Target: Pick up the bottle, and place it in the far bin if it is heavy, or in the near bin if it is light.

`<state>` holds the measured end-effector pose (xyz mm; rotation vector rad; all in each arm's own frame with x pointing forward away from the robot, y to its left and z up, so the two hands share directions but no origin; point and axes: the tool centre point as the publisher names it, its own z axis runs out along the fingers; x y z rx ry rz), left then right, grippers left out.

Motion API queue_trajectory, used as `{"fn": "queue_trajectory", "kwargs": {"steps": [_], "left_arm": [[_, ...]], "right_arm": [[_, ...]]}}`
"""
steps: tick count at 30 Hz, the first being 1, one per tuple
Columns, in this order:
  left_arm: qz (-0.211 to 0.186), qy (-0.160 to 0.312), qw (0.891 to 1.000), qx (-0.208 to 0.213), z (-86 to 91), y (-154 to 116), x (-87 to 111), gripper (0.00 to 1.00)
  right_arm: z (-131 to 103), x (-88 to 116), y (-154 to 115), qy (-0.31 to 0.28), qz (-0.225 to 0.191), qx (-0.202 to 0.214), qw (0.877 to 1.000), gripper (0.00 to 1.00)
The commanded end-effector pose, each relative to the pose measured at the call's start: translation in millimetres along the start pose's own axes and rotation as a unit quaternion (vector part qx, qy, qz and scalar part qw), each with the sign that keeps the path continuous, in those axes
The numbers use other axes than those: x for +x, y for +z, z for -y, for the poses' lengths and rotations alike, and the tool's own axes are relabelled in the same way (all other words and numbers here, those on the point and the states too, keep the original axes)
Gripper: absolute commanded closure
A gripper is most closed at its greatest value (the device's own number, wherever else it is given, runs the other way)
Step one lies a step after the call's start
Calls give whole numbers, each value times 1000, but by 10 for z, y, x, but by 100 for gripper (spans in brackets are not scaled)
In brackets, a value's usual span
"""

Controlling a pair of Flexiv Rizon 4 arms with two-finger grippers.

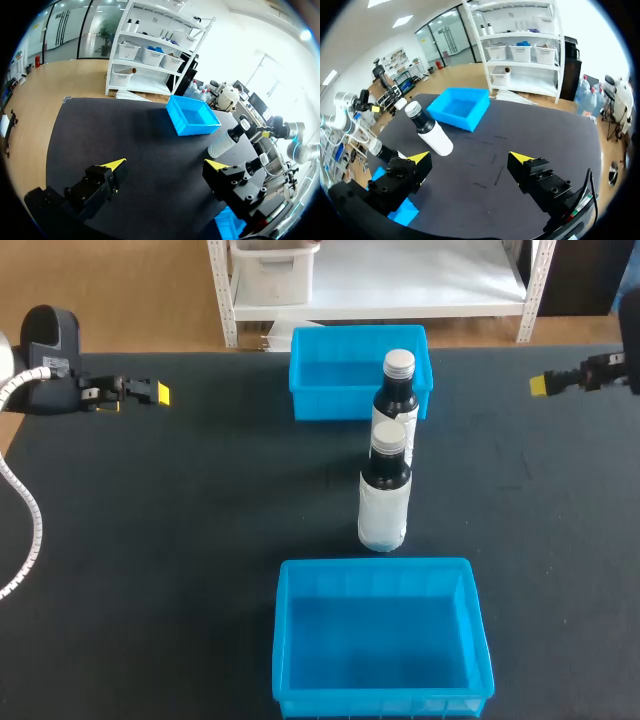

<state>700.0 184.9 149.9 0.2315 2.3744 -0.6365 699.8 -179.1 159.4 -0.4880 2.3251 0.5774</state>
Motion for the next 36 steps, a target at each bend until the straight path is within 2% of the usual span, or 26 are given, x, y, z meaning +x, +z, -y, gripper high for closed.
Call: {"fn": "queue_trajectory", "kwargs": {"steps": [1,18,23,25,27,30,36], "left_arm": [[0,0,1000,0,0,0,0,0],[0,0,1000,0,0,0,0,0],[0,0,1000,0,0,0,0,0],[0,0,1000,0,0,0,0,0],[0,0,1000,0,0,0,0,0],[0,0,1000,0,0,0,0,0],[0,0,1000,0,0,0,0,0]], "right_arm": [[80,-23,-110,-183,-54,-275,942,0],[80,-23,-110,-183,-54,-275,942,0],[-118,-36,19,-314,-70,-303,897,0],[-209,-21,39,-338,-69,-305,888,0],[-316,14,49,-358,-64,-303,881,0],[-442,58,74,-372,-52,-301,877,0],[-745,173,252,-390,-37,-282,876,0]]}}
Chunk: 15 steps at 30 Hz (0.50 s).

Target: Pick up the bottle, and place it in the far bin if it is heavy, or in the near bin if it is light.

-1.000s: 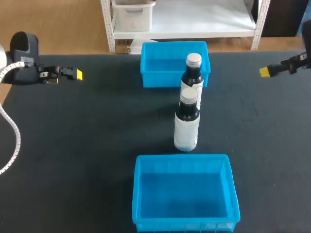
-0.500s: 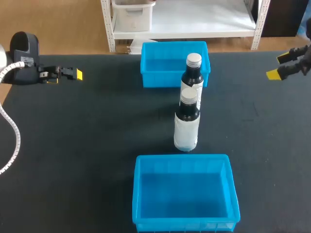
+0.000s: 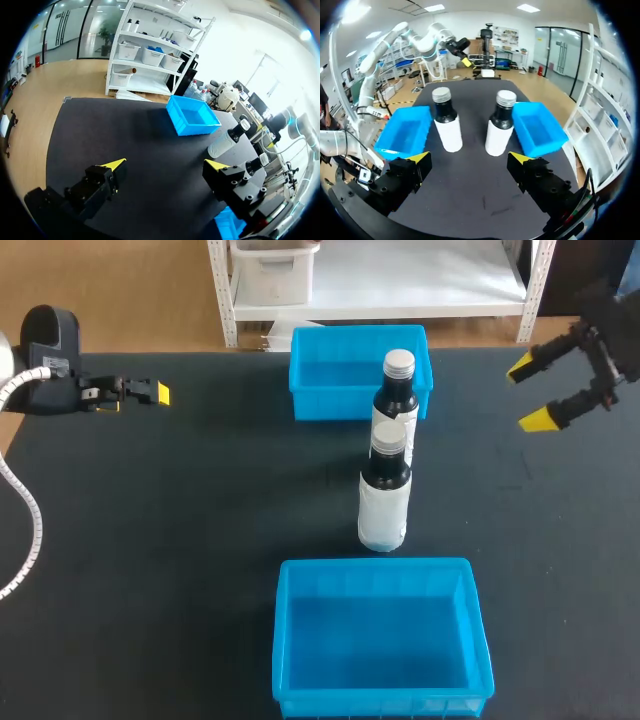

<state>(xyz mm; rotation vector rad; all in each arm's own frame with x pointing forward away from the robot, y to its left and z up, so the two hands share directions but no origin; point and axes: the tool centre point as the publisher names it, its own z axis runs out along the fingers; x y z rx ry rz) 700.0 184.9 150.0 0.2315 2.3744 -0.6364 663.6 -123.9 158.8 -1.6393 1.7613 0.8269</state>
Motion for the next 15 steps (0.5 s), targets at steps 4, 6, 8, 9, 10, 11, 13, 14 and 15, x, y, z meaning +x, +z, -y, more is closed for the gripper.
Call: {"fn": "queue_trajectory", "kwargs": {"steps": [4,6,8,9,10,11,13,14,15], "left_arm": [[0,0,1000,0,0,0,0,0],[0,0,1000,0,0,0,0,0],[0,0,1000,0,0,0,0,0],[0,0,1000,0,0,0,0,0],[0,0,1000,0,0,0,0,0],[0,0,1000,0,0,0,0,0],[0,0,1000,0,0,0,0,0],[0,0,1000,0,0,0,0,0],[0,0,1000,0,0,0,0,0]], "right_arm": [[-42,-73,366,-4,9,12,1000,0],[-62,-83,488,0,13,18,1000,0],[-73,-91,587,6,15,21,1000,0],[-87,-101,628,7,17,22,1000,0],[-106,-120,663,8,18,22,1000,0],[-120,-135,699,10,21,23,999,0],[-152,-175,772,9,22,27,999,0],[-155,-187,800,8,23,29,999,0],[-159,-199,832,8,25,30,999,0]]}}
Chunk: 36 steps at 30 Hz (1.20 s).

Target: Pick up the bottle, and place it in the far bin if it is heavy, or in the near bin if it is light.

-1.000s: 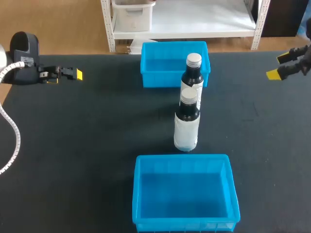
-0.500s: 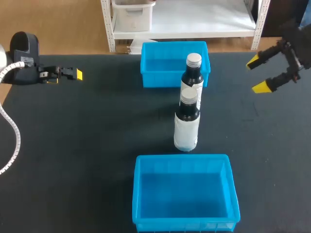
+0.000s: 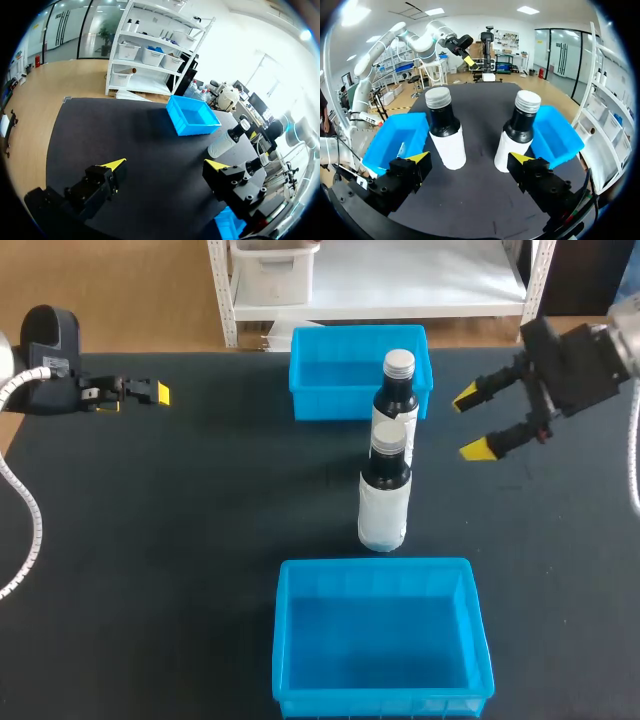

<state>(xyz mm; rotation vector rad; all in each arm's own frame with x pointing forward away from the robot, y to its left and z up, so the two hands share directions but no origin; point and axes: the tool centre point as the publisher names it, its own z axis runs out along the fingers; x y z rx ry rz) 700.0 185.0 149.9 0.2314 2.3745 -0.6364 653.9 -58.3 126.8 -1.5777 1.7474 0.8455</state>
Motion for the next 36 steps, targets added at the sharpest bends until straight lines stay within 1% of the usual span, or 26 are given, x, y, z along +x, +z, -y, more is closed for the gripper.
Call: {"fn": "queue_trajectory", "kwargs": {"steps": [1,9,20,28,36], "left_arm": [[0,0,1000,0,0,0,0,0],[0,0,1000,0,0,0,0,0],[0,0,1000,0,0,0,0,0],[0,0,1000,0,0,0,0,0],[0,0,1000,0,0,0,0,0]], "right_arm": [[-56,-45,152,-2,2,21,1000,0],[-112,-202,336,-11,22,11,1000,0],[-236,-330,579,-13,35,-18,999,0],[-342,-405,661,-6,46,-23,999,0],[-401,-474,751,-6,53,-29,998,0]]}}
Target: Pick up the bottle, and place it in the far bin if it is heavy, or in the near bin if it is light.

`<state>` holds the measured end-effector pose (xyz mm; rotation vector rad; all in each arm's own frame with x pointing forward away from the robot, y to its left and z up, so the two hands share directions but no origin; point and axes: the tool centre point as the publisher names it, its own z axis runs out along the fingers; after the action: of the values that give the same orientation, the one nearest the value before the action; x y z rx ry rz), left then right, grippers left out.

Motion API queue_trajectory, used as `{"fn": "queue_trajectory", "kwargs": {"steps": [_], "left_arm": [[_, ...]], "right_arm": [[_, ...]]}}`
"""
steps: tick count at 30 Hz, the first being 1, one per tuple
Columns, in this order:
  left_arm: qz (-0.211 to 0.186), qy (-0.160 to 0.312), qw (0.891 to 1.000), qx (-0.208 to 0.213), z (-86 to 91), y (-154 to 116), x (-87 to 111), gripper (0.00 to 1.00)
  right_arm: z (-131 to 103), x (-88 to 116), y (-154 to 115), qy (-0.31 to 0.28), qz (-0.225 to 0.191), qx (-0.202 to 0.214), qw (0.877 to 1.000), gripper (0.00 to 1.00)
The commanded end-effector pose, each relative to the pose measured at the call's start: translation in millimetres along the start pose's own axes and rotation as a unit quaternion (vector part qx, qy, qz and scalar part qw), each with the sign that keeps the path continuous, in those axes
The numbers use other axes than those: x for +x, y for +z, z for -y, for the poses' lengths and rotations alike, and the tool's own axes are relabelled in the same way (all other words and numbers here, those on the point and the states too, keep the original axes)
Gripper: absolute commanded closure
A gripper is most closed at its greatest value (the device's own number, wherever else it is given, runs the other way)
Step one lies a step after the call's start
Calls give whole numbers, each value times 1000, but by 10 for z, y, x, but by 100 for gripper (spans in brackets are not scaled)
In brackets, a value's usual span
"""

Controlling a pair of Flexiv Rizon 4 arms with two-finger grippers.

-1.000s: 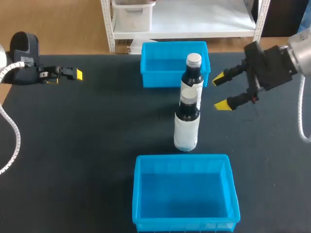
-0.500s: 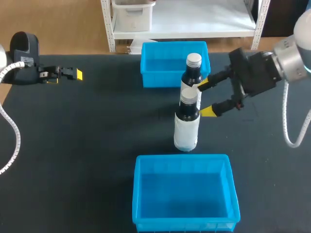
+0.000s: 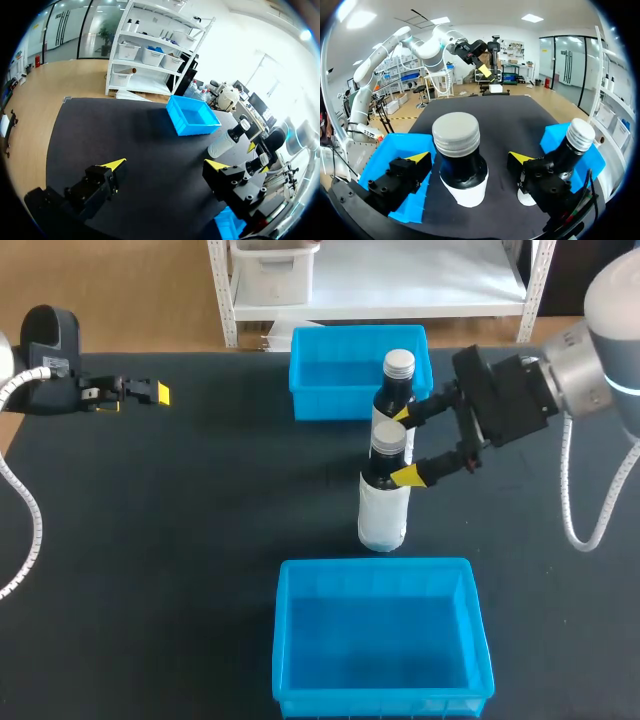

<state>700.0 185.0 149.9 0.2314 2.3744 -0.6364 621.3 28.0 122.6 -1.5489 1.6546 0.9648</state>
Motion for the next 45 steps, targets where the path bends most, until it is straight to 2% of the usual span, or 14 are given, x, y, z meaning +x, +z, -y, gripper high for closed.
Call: {"fn": "queue_trajectory", "kwargs": {"steps": [1,14,29,30,31,32,35,39,42,45], "left_arm": [[0,0,1000,0,0,0,0,0],[0,0,1000,0,0,0,0,0],[0,0,1000,0,0,0,0,0],[0,0,1000,0,0,0,0,0],[0,0,1000,0,0,0,0,0],[0,0,1000,0,0,0,0,0],[0,0,1000,0,0,0,0,0],[0,0,1000,0,0,0,0,0],[0,0,1000,0,0,0,0,0],[0,0,1000,0,0,0,0,0]], "right_arm": [[-15,-28,58,-2,2,-1,1000,0],[-67,-40,170,7,7,-9,1000,0],[-124,-46,182,11,7,-8,1000,0],[-124,-43,177,12,7,-7,1000,6],[-124,-41,172,12,7,-7,1000,20],[-126,-41,168,12,7,-6,1000,27],[-129,-46,162,12,7,-5,1000,19],[-131,-49,160,11,7,-5,1000,20],[-132,-51,159,10,8,-6,1000,31],[-135,-52,158,10,8,-6,1000,50]]}}
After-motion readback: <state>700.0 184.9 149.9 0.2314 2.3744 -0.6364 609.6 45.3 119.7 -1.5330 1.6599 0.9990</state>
